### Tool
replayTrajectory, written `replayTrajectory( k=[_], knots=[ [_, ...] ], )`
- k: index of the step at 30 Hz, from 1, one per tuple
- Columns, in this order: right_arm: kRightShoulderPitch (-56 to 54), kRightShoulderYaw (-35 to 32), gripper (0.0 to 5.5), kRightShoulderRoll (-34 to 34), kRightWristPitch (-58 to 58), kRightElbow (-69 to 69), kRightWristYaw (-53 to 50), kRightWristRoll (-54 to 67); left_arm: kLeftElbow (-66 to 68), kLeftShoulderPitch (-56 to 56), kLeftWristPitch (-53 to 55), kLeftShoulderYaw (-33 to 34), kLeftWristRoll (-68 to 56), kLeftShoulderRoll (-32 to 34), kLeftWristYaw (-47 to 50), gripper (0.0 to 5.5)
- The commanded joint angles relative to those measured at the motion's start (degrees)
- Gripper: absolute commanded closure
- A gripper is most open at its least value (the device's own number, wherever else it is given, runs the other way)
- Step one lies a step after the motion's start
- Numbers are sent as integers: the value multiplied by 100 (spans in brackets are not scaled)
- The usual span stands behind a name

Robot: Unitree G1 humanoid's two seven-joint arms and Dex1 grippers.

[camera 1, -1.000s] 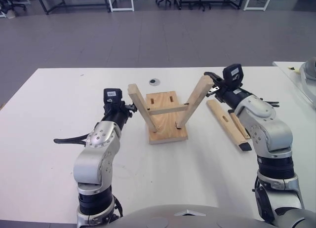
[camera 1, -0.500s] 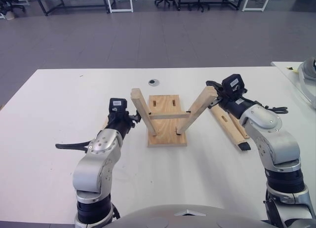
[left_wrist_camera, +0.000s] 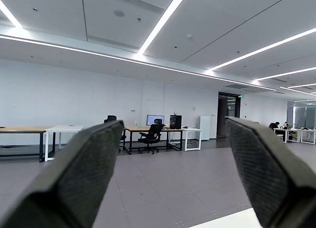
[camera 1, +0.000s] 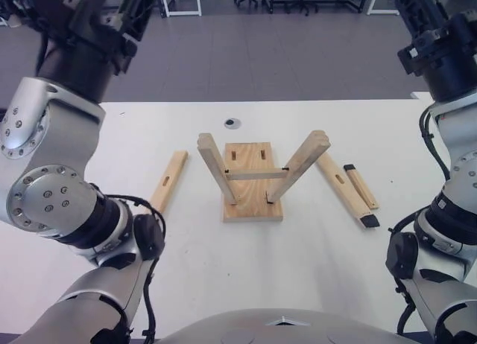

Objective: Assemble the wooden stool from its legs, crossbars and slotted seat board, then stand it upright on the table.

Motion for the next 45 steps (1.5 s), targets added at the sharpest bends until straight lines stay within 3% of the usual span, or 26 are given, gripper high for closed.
replayTrajectory(
  k=[1, 3, 5, 7, 9, 16, 20, 23, 25, 28, 32, 36, 39, 43, 45],
  knots=[
    [428, 516, 543, 135, 403, -437, -299, 410, -236, 446, 550, -203, -339, -509, 484, 173],
    [923, 1166, 543, 131, 793, -455, -500, 185, 93, 1508, 361, -587, -109, -801, 462, 173],
    [1427, 1881, 543, -83, 1268, -390, -641, -195, 715, 2506, -170, -1529, 474, -577, 231, 173],
    [1799, 2275, 543, -218, 1501, -440, -720, -490, 1040, 3448, -757, -2671, 1170, -49, -15, 173],
    [1771, 2274, 543, -124, 1510, -375, -872, -605, 1252, 3834, -1256, -3090, 1518, 186, -201, 173],
    [805, 1383, 543, 488, 897, -125, -1290, -226, 1306, 2848, -2131, -2511, 1680, 636, -339, 173],
    [430, 737, 543, 194, 415, 204, -1141, -370, 1053, 2087, -2307, -1505, 1429, 840, -131, 173],
    [1181, 757, 543, -322, 286, 498, -1052, -1199, 731, 2933, -2117, -931, 1482, 832, 33, 173],
    [2230, 1195, 543, -717, 247, 81, -579, -1621, 392, 3896, -1739, -1089, 1584, 554, 259, 173],
    [3011, 1206, 543, -379, 403, -734, -602, -1282, -191, 4498, -1338, -1687, 1474, -176, 725, 173],
    [2717, 1828, 543, 194, 545, -1087, -1117, -1451, 9, 4017, -1116, -2758, 1651, -593, 921, 173],
    [2299, 2611, 543, 498, 686, -1296, -1406, -1890, 291, 3475, -1120, -3039, 1696, -1025, 1037, 173],
    [2567, 2523, 543, 218, 595, -1211, -1096, -2135, 365, 4132, -1244, -2791, 1829, -808, 828, 173],
    [3048, 1690, 543, -44, -424, -392, -631, -2613, 682, 4886, -1717, -2344, 2184, 95, 232, 173],
    [3225, 1736, 543, -100, -660, 94, -568, -2968, 1012, 5027, -1935, -2438, 2282, 389, -114, 173]
  ],
)
